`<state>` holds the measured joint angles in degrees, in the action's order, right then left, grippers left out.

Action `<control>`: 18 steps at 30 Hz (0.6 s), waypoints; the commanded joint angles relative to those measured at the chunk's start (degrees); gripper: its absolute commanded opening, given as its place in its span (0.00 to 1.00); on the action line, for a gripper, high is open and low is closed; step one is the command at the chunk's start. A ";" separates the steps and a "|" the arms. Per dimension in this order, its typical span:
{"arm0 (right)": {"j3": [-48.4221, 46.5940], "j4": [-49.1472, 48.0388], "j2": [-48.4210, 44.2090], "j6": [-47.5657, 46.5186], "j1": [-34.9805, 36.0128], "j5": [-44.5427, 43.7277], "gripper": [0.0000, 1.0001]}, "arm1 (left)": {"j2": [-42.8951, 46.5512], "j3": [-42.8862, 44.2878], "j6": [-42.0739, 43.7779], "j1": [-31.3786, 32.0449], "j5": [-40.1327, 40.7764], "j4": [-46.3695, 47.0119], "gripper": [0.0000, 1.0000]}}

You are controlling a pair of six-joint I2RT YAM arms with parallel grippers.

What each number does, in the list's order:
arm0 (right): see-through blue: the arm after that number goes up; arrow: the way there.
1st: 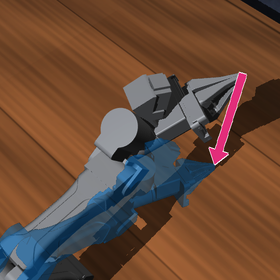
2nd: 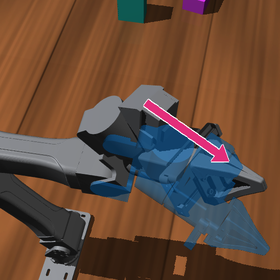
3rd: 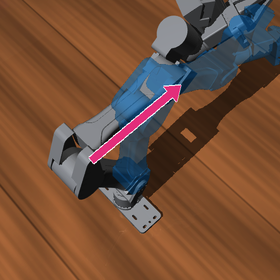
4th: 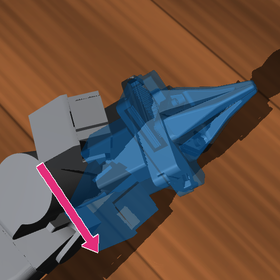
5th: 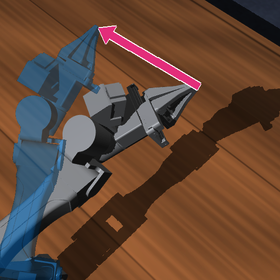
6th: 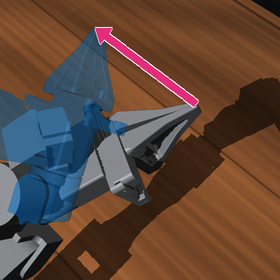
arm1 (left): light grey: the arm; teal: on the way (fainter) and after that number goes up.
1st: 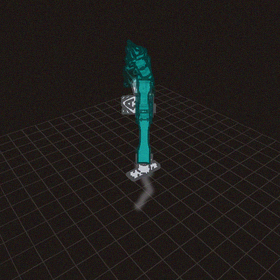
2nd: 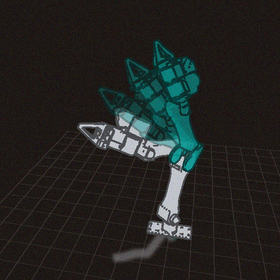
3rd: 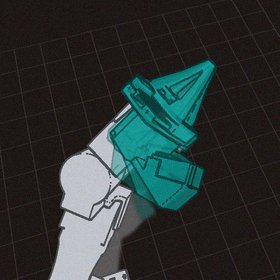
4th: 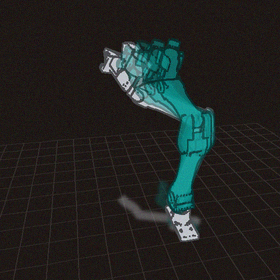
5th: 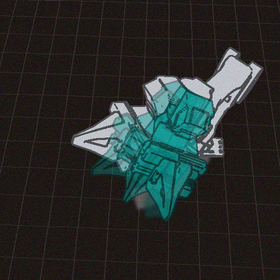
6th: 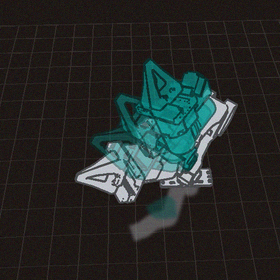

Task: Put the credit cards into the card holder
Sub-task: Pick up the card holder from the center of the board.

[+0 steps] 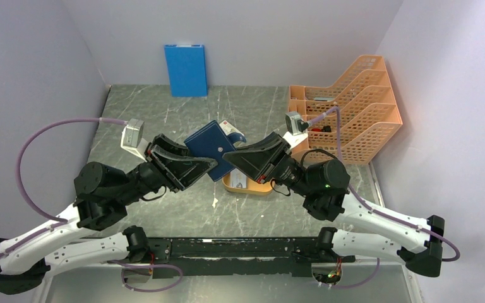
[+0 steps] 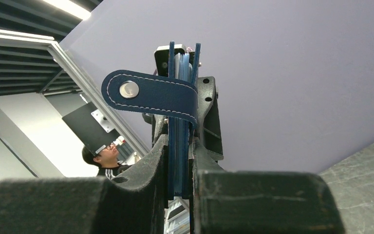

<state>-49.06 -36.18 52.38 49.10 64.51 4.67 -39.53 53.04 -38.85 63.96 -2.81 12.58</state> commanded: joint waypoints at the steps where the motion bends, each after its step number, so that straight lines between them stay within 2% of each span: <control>1: 0.32 -2.29 -0.48 0.17 -0.06 -0.60 0.00 | 0.83 -0.36 -0.50 -0.02 1.59 2.81 0.37; 2: 0.22 -2.19 -0.40 0.05 -0.06 -0.50 0.00 | 0.85 -0.51 -0.71 -0.05 1.58 2.99 0.35; 5: 0.27 -2.13 -0.24 0.02 0.00 -0.36 0.00 | 0.70 -0.70 -0.47 -0.05 0.84 3.74 0.17; 6: 0.28 -2.14 -0.38 0.03 -0.04 -0.45 0.00 | 0.62 -0.61 -0.30 -0.02 0.72 3.57 0.09; 7: 0.36 -1.94 -0.47 -0.06 -0.07 -0.54 0.00 | 0.50 -0.51 -0.31 0.00 0.81 3.16 0.05; 10: -0.06 0.04 -0.68 -0.42 -0.05 -0.34 0.00 | 0.95 -0.63 -0.04 -0.05 2.25 1.30 0.05; 12: -2.04 6.21 -1.06 -2.07 -0.01 0.51 0.01 | 1.60 -0.26 0.12 0.00 4.18 -1.84 0.05; 13: -3.22 9.99 -1.51 -3.29 -0.03 0.85 0.13 | 1.90 0.32 0.24 0.01 5.56 -4.22 0.05; 15: -5.26 17.32 -3.12 -5.95 -0.02 0.58 0.45 | 2.33 2.28 0.92 0.02 9.00 -11.07 0.05; 16: -6.06 21.64 -3.99 -6.67 -0.02 -0.03 0.56 | 2.59 3.31 1.13 -0.06 10.79 -15.10 0.05; 18: -8.17 30.21 -5.60 -10.13 -0.10 -0.97 0.68 | 3.03 5.27 1.59 0.01 14.24 -21.86 0.05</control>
<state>-52.60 -22.85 50.61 45.45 64.51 4.89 -37.65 53.91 -39.27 64.01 3.11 3.14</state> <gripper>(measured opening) 0.599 0.130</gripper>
